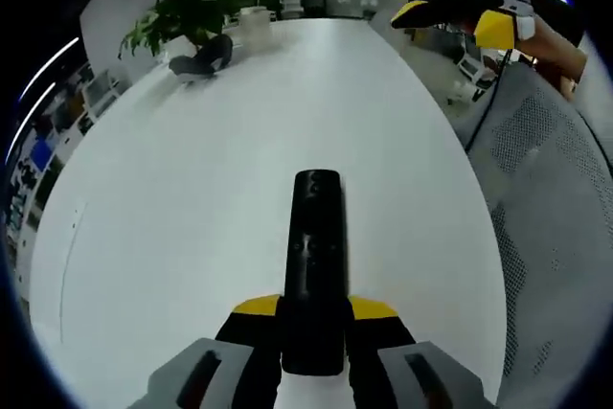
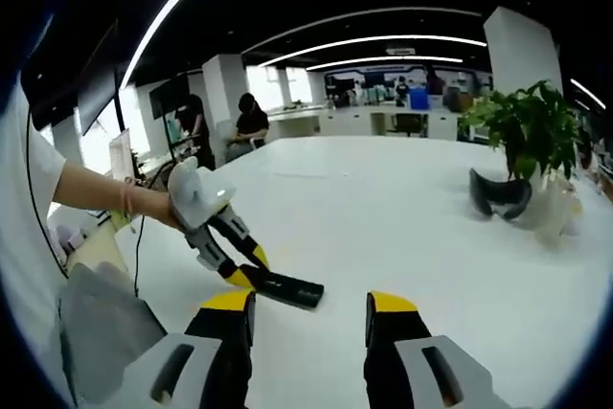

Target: Press the specified remote control buttons in sequence, fully releasing each button before pressing the next.

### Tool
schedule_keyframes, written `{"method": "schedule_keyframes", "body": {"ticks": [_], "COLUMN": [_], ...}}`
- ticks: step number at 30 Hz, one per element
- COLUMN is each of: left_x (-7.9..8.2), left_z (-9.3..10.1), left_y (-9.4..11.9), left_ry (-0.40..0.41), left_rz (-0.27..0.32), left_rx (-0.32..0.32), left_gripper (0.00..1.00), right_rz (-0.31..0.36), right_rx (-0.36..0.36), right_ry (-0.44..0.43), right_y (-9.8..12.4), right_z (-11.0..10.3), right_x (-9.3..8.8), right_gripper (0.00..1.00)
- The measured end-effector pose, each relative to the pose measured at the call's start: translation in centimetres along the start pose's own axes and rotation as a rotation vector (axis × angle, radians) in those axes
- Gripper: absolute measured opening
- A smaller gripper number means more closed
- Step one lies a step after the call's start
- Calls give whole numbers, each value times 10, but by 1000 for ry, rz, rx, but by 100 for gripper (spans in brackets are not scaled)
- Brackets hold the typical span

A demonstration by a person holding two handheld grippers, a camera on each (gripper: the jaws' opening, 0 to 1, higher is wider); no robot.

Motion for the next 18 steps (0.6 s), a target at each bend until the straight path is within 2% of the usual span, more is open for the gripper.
{"method": "schedule_keyframes", "body": {"ticks": [14,17,18], "left_x": [-5,-7,-7], "left_z": [30,37,39], "left_y": [5,6,7], "left_ry": [6,3,1], "left_rz": [22,28,29], "left_rx": [0,2,2], "left_gripper": [24,24,24], "right_rz": [-58,-108,-150], "right_rx": [69,92,110], "right_ry": [47,74,80], "right_y": [-14,-17,-19], "right_z": [-11,-13,-15], "right_x": [-5,-12,-19], "right_gripper": [42,41,40]}}
Point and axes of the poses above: the point that each gripper's makers call its tool centre point, and the gripper's own axes: y roughly backward along the fingers, z roughly to its right, x roughly out of its top, the point moved 1 cm from there along y, roughly backward along the fingers, and after that the axes turned 3 degrees about x, right-handed, at the moved point
